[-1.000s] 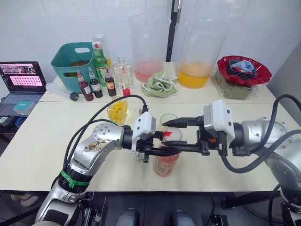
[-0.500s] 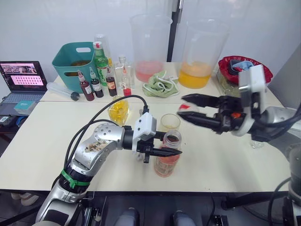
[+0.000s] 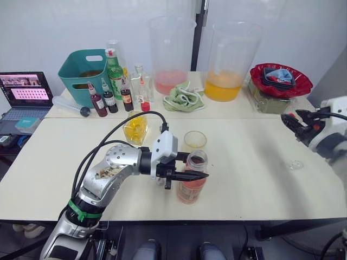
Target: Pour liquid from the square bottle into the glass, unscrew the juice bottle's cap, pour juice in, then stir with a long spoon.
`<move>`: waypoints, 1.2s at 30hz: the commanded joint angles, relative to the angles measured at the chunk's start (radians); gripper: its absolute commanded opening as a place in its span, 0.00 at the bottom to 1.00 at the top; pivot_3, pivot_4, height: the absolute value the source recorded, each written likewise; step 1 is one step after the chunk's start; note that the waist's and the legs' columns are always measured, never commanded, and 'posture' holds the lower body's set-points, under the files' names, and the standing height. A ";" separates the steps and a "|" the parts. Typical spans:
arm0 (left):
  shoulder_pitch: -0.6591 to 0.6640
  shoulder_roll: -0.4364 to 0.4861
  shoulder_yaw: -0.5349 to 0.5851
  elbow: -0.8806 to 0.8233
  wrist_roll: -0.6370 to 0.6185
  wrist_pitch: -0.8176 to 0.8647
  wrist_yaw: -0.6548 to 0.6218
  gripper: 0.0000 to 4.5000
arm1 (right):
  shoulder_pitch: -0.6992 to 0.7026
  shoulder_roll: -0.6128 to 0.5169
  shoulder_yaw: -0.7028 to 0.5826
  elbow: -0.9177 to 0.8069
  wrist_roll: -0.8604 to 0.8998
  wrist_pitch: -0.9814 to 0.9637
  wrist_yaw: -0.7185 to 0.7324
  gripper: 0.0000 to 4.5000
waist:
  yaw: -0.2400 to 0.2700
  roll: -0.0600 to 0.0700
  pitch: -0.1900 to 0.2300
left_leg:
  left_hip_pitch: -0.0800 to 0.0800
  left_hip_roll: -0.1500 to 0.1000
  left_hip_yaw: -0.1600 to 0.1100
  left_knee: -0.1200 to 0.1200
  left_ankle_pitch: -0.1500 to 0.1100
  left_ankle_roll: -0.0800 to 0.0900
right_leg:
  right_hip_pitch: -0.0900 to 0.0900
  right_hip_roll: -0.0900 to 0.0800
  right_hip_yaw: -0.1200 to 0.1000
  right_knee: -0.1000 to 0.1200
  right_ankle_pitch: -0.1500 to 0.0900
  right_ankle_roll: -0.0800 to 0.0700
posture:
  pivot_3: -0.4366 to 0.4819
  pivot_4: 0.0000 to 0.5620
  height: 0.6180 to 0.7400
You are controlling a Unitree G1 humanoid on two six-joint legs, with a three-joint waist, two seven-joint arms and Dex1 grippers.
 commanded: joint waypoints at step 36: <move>0.052 0.033 -0.001 -0.055 -0.017 0.070 0.038 0.31 | -0.150 0.159 0.067 0.246 -0.121 -0.200 0.027 0.99 | -0.017 0.003 0.000 | 0.000 0.000 0.000 0.000 0.000 0.000 | 0.000 0.000 0.000 0.001 0.000 0.000 | 0.48 0.27 1.00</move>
